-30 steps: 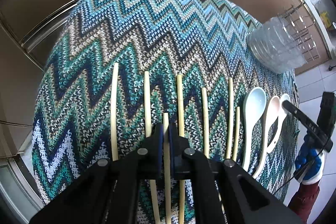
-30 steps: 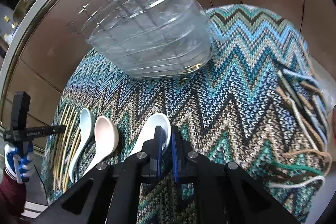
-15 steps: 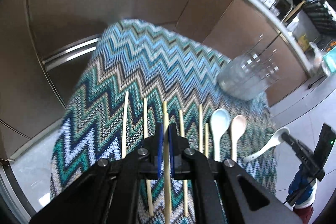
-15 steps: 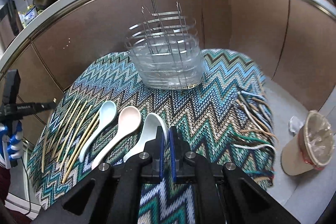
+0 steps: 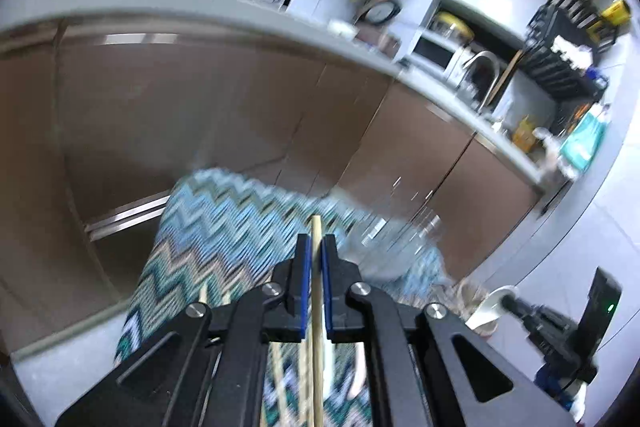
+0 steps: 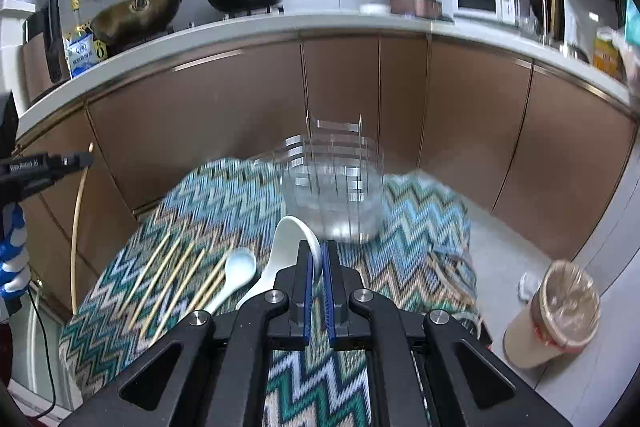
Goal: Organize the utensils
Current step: 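Grasp the large white spoon with right tool while left tool grasps a chopstick, then carry chopstick and spoon to the wire holder and open both tools to drop them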
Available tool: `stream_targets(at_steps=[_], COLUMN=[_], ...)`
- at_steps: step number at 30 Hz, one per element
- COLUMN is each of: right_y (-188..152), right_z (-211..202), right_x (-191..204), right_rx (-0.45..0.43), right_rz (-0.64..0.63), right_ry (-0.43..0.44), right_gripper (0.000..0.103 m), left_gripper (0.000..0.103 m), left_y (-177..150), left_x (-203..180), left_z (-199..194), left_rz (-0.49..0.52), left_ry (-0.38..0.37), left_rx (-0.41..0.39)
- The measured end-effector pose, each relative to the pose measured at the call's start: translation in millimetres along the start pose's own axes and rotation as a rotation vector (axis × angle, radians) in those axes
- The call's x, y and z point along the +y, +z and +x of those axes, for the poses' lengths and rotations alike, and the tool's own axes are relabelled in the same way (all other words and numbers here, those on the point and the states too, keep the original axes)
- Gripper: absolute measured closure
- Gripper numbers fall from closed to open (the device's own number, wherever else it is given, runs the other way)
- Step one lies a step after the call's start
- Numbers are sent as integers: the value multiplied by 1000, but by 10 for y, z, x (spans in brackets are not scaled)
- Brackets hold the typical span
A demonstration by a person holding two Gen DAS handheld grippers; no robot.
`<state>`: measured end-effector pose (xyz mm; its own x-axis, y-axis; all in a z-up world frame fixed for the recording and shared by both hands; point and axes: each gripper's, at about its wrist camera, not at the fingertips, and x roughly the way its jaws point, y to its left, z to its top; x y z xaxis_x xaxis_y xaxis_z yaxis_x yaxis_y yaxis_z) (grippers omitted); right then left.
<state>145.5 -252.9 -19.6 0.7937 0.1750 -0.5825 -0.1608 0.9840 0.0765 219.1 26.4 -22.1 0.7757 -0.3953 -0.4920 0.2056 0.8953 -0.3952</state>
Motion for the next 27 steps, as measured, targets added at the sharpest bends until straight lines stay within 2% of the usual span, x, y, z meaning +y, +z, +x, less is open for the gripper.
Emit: stream_targets(at_steps=[8, 14, 20, 27], right_y=[598, 964, 1019, 802], right_z=[42, 395, 923, 1448], right_x=[-59, -154, -187, -251], right_rx=[-120, -182, -173, -133], right_rz=[-27, -41, -87, -72], right_ry=[-91, -211, -325, -348], right_gripper=[98, 98, 97, 97], left_gripper=[98, 98, 98, 98], left_y=[680, 1010, 972, 609], left_x=[-536, -896, -1097, -1124], left_z=[267, 780, 1397, 2018], left_rz=[-25, -89, -54, 14], left_ry=[-95, -89, -14, 56], left_rx=[-212, -370, -445, -441])
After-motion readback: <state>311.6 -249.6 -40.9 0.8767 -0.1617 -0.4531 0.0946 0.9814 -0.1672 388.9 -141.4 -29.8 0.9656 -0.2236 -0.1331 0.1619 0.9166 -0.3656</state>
